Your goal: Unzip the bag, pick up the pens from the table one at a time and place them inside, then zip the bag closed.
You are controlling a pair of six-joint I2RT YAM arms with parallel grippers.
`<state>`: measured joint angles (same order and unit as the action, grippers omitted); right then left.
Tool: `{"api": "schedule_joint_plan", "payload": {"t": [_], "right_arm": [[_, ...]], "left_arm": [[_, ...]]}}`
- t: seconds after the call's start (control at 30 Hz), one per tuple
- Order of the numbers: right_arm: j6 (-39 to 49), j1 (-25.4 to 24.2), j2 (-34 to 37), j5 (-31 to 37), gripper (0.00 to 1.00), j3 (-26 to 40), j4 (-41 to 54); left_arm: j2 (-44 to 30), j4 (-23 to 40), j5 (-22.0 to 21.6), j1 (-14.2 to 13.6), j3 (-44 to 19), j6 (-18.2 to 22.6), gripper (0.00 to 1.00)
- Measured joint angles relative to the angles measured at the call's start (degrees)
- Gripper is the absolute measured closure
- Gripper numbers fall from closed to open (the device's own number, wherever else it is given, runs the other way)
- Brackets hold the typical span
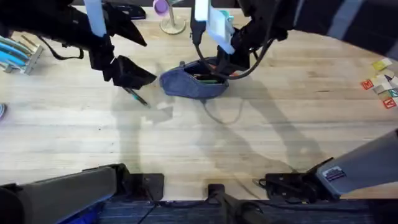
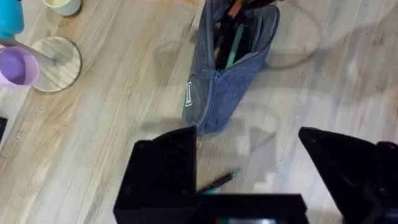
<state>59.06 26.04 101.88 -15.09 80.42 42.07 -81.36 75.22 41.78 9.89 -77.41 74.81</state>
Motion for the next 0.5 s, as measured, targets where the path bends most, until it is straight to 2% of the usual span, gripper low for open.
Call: {"api": "schedule_joint_plan", "payload": {"t": [0.2, 0.5], "right_arm": [[0.76, 0.48, 1.91, 0.00, 0.970, 0.00, -3.62], [1.02, 3.99, 4.17, 0.00, 0.970, 0.02, -4.35]], "left_arm": [[0.00, 0.00, 0.00, 0.00, -0.02, 0.00, 0.007], [0.00, 0.00, 0.00, 0.00, 0.00, -0.01, 0.007]]}}
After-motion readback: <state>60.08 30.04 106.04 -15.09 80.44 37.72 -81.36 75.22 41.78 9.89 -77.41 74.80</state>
